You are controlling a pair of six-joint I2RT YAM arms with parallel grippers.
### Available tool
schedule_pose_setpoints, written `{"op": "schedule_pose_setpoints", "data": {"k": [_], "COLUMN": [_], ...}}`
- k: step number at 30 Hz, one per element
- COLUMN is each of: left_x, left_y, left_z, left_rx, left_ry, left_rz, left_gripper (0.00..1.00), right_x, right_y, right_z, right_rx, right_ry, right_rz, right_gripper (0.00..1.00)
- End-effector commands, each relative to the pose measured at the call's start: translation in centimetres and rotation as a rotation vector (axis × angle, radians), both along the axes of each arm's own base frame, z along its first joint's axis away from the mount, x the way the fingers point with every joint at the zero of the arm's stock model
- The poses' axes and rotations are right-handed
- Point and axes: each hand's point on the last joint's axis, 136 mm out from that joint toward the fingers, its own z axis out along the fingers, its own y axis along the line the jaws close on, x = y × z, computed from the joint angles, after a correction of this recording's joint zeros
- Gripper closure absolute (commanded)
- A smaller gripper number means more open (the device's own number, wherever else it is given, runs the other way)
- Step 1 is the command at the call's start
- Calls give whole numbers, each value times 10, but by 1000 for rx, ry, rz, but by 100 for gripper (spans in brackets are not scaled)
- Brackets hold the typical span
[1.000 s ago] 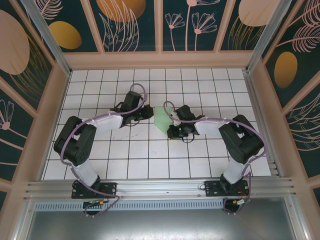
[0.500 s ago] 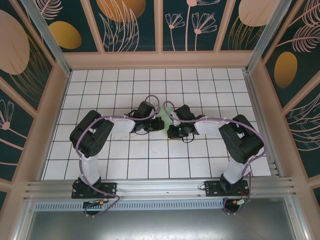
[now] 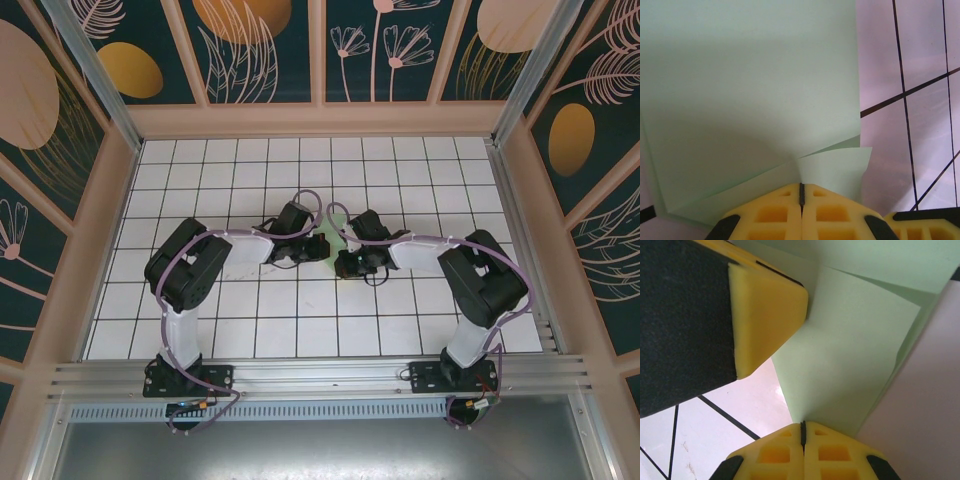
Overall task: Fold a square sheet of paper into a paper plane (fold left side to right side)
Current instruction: Third fold the triangle at the center of the table, then fourth fold the wing at the center of the table.
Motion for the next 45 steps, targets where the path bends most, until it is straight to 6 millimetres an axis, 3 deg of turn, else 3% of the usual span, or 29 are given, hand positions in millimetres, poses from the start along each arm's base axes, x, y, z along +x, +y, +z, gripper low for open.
{"op": "schedule_pose_setpoints", "data": {"k": [1, 12, 18, 23, 27, 32, 36, 40, 45], "left_x": [-5, -1, -1, -1, 0, 8, 14, 16, 8], "left_y": [29, 30, 26, 16, 2, -1, 25, 58, 60], "left_z": [-47, -47, -40, -19, 20, 78, 105, 95, 76], "left_rx": [173, 190, 168, 85, -39, -138, -164, -146, -175], "left_ry": [55, 48, 44, 30, -7, -97, -141, -126, -67], "left_rz": [48, 47, 44, 35, 24, 42, 121, 206, 207], "left_gripper": [92, 93, 93, 91, 82, 66, 52, 45, 42], "right_x": [-45, -61, -57, -40, -21, 12, 34, 42, 54], "right_y": [-32, -42, -42, -33, -29, -32, -31, -16, -8], "right_z": [-24, -24, -16, 18, 54, 81, 94, 89, 65], "right_rx": [-133, -158, -161, -65, 95, 255, 317, 339, 291], "right_ry": [157, 185, 161, 76, -13, -136, -217, -219, -190], "right_rz": [3, 13, 13, -1, -34, -104, -120, -74, -68], "right_gripper": [100, 100, 100, 100, 100, 84, 61, 49, 46]}}
